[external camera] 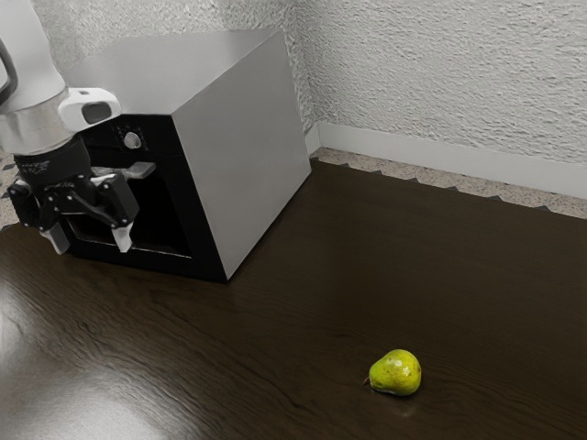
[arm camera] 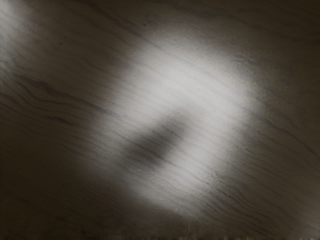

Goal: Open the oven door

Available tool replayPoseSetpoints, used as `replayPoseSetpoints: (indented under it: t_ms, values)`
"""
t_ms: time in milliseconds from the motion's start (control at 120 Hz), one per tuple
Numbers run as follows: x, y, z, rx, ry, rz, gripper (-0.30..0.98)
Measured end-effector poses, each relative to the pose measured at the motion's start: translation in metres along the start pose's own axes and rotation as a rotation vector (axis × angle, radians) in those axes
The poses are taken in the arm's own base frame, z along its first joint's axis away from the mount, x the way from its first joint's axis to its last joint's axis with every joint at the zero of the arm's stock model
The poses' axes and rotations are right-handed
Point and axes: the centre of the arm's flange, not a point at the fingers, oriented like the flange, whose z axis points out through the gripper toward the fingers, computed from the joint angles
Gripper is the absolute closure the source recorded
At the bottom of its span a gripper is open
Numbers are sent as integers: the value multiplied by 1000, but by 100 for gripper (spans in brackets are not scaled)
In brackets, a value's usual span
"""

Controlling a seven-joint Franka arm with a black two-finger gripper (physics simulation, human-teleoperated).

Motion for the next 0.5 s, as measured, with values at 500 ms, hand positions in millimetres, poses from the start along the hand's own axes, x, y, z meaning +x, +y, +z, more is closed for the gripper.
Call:
replayPoseSetpoints:
  t_ms: [500]
  values:
    - [-101,-217,19,-222,334,-706,0]
